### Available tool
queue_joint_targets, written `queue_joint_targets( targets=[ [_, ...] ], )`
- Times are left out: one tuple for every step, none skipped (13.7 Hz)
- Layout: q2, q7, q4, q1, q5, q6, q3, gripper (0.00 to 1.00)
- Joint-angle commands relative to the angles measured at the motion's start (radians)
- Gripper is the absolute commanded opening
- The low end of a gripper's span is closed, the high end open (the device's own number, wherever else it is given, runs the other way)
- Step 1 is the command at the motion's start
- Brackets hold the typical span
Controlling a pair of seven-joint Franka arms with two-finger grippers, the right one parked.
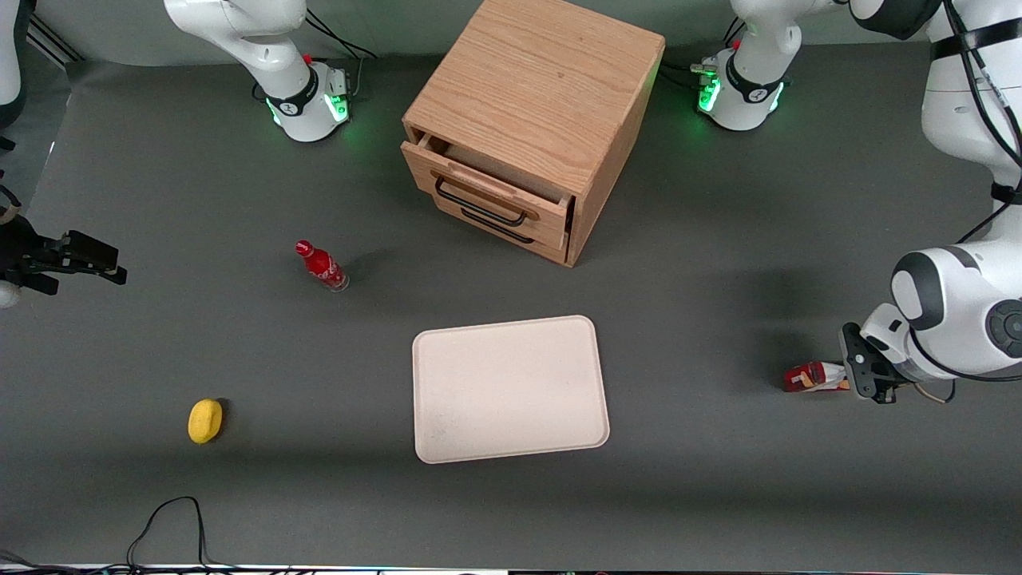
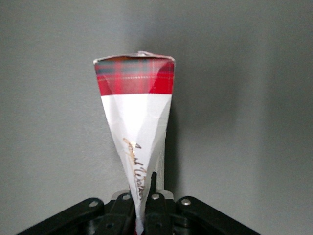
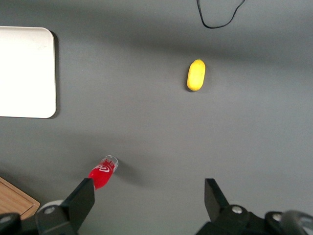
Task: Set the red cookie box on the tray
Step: 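Close the left gripper on the cookie box's red end, then lift the cookie box upright with the left gripper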
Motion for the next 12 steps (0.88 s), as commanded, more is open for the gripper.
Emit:
queue_joint_targets(
  targets=[
    [-0.030,-0.006,0.154,-0.009,-0.019,-0.200,0.003,0.00],
    [-0.046,-0.040,0.209,-0.021,-0.011,-0.291,0.004,0.00],
    [-0.066,-0.060,0.254,-0.028,-0.003,-0.368,0.006,0.00],
    [-0.092,-0.087,0.292,-0.031,-0.003,-0.450,0.007,0.00],
    [-0.109,-0.127,0.338,-0.029,0.003,-0.538,0.009,0.00],
    [-0.115,-0.143,0.407,-0.031,0.018,-0.631,0.009,0.00],
    [-0.114,-0.147,0.483,-0.032,0.021,-0.728,0.009,0.00],
    [-0.111,-0.178,0.553,-0.040,0.024,-0.808,0.009,0.00],
    [-0.112,-0.242,0.587,-0.041,0.024,-0.857,0.009,0.00],
    [-0.115,-0.323,0.592,-0.044,0.017,-0.885,0.004,0.00],
    [-0.125,-0.401,0.589,-0.044,0.015,-0.894,0.003,0.00],
    [-0.125,-0.455,0.589,-0.044,0.011,-0.890,0.003,0.00]
  ],
)
